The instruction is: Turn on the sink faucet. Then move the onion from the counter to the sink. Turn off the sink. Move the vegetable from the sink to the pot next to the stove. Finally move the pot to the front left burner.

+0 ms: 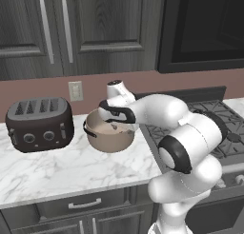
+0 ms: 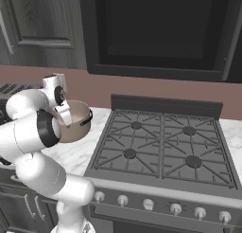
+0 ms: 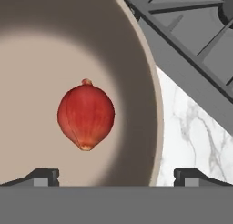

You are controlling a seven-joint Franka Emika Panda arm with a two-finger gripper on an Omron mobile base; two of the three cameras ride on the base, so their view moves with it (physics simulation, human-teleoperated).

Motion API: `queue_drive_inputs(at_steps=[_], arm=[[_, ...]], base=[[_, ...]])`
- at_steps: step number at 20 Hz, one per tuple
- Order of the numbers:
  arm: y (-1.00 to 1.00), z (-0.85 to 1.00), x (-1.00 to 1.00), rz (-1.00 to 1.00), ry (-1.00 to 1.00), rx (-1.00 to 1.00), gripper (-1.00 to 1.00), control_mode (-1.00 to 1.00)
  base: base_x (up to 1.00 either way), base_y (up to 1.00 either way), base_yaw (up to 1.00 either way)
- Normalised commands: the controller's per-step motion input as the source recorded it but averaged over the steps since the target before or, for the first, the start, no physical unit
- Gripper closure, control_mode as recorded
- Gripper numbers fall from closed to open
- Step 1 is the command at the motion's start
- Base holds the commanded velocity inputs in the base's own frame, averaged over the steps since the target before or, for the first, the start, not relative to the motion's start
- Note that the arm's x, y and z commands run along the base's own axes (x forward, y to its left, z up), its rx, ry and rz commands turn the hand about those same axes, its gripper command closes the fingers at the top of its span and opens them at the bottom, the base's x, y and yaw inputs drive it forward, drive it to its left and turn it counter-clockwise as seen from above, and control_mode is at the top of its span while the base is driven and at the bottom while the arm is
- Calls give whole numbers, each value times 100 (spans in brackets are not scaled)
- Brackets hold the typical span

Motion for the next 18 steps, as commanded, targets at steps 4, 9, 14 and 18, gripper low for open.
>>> queue_drive_inputs(at_steps=[4, 9, 14, 18], arm=[[0, -25, 4, 0, 1, 0, -100, -100], [0, -31, -8, 0, 0, 0, -100, -100], [0, -25, -17, -3, 0, 0, -100, -100], [0, -32, -9, -3, 0, 0, 100, -100]], base=[[0, 0, 0], [0, 0, 0], [0, 0, 0], [0, 0, 0]])
